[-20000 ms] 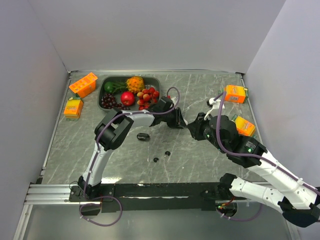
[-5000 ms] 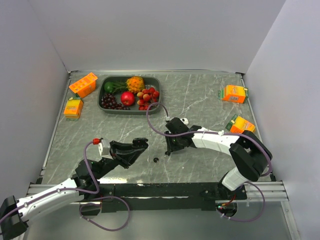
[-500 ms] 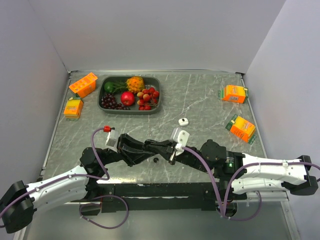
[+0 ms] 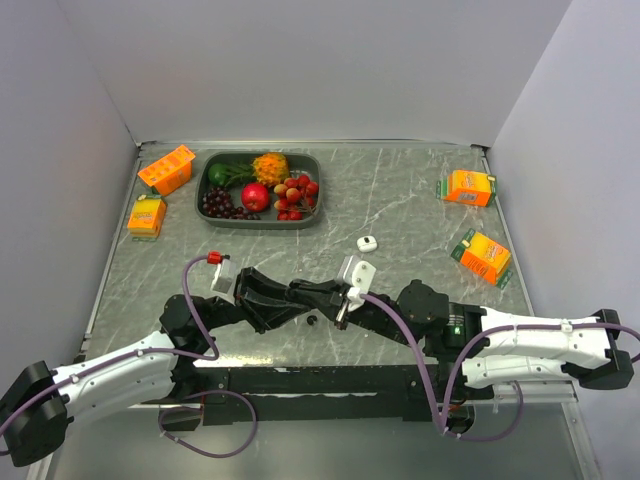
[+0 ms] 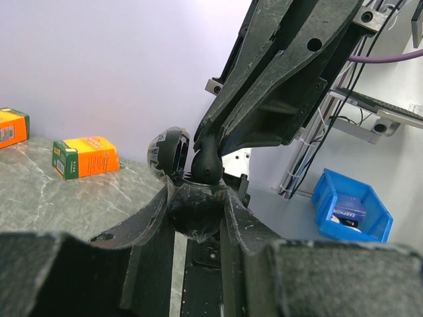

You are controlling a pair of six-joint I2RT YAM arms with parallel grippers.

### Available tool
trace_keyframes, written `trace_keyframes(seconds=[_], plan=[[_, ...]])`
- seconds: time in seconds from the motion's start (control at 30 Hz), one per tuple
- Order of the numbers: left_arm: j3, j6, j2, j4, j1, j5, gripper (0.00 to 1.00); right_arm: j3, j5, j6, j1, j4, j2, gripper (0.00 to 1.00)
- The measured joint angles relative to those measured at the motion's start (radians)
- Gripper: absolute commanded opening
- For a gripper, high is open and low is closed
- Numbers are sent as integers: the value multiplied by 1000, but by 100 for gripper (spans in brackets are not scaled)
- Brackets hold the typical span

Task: Insert the wireless bluetooth earbuds into the charging case
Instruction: Place the earbud in the charging case.

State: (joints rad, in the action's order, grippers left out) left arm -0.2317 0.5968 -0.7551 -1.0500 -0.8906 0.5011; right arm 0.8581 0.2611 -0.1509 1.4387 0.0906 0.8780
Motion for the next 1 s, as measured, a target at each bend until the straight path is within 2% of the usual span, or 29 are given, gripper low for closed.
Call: trace_keyframes(seconds=[1.0], plan=[[0, -6, 43, 50, -3, -2, 1, 14, 12, 13, 25, -29, 30, 0]])
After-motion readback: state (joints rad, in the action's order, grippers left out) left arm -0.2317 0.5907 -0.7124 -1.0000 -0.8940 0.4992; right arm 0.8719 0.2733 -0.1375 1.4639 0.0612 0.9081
